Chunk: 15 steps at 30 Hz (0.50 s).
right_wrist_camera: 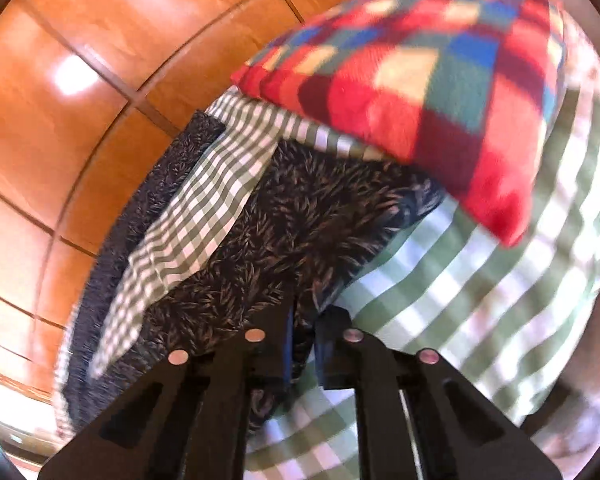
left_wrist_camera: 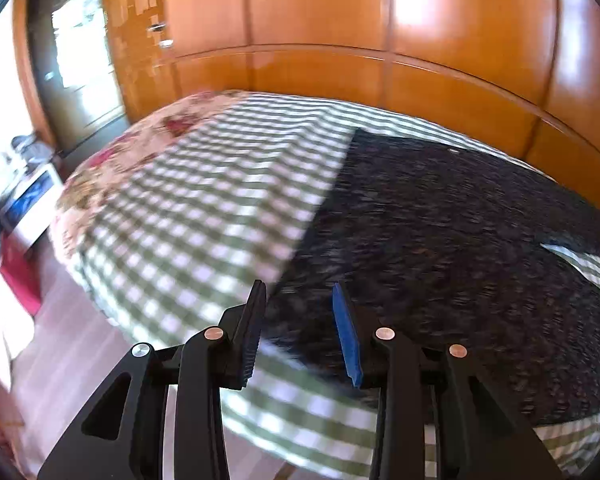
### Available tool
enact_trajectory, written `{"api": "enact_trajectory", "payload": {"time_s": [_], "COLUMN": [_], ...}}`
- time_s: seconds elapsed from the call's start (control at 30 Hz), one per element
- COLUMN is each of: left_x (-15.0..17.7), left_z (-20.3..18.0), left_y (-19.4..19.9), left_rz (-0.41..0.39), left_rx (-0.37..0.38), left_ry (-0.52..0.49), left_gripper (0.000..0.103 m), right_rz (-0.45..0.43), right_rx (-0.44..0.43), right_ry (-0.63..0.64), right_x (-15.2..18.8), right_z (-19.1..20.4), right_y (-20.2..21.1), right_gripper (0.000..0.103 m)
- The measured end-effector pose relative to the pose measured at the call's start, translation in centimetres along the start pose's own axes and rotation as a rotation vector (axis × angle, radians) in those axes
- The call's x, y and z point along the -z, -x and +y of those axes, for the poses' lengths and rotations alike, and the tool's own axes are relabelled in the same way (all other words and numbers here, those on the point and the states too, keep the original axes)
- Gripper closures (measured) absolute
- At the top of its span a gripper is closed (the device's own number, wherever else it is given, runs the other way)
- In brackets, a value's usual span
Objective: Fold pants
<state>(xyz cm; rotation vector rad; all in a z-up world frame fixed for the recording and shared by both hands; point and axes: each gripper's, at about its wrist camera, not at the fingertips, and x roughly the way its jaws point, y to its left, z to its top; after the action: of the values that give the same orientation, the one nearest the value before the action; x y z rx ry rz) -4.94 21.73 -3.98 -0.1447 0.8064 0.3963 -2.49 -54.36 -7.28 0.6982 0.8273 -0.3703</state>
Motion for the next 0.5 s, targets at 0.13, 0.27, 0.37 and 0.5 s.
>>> {"api": "enact_trajectory", "payload": {"time_s": [0.13, 0.27, 0.37, 0.5], "left_x": [0.5, 0.5, 0.5, 0.2], "left_z": [-2.9, -5.2, -7.0, -8.7], "left_y": [-1.3, -1.1, -0.6, -0.3], "left_rz": [0.024, -0.011, -0.033, -0.055], "left_rx": [0.049, 0.061, 0.064, 0.079], "left_ry": [-0.06, -0.121, -0.162, -0.213], "left_gripper": [0.069, 0.069, 0.069, 0.069], "right_rz": [0.028, 0.012, -0.05, -0.074], "right_rx": [0.121, 0.169, 0.183, 0.098], "right_ry": [0.04, 0.028, 0.072, 0.189], "right_x": [1.1, 1.0, 0.8, 1.3], "right_z": [-2.0, -2.5, -0.8, 4.8], "right_y": [-0.1, 0.7, 3.0, 3.5], "right_gripper": [0.095, 0.052, 0.048, 0.039]}}
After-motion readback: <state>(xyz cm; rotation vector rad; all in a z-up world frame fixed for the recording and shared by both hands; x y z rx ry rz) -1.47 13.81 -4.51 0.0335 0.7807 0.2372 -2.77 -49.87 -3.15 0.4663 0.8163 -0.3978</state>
